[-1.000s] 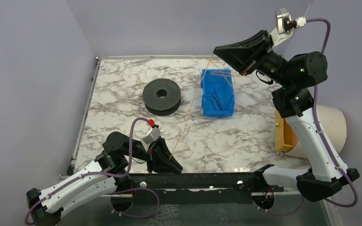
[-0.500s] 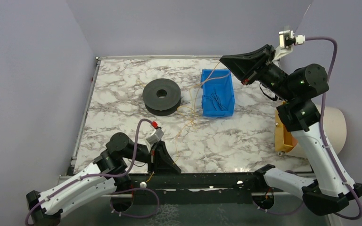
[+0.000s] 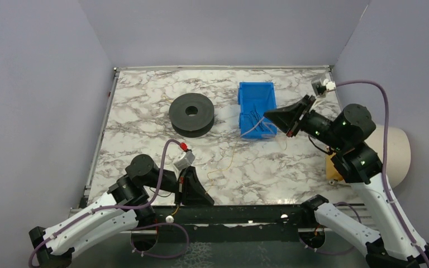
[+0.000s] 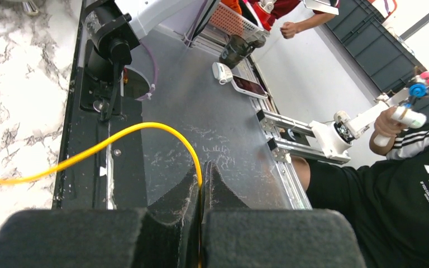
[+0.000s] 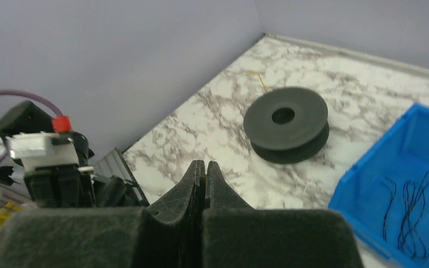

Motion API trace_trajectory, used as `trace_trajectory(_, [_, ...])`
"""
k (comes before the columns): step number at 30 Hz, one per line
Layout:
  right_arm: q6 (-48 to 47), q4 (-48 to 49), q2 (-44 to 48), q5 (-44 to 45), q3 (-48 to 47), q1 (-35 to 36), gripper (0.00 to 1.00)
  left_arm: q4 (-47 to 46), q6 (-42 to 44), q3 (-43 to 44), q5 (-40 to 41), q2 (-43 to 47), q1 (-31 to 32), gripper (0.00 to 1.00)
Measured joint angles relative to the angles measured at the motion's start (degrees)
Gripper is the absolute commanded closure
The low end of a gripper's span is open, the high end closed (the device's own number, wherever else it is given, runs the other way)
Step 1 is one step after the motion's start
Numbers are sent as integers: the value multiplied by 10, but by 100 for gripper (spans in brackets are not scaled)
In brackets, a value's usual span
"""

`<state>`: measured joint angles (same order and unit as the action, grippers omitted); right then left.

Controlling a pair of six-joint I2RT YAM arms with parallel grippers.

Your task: Wrap the cables

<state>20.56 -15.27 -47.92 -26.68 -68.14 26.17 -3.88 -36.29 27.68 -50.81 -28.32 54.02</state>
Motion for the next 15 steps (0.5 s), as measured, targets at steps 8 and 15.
trace_trajectory(8, [49,-38,120,50,254,0,88,2,18,19,-9,-25,0,100])
trace_trajectory(15, [105,-45,177,49,388,0,70,2,25,19,-14,-54,0,100])
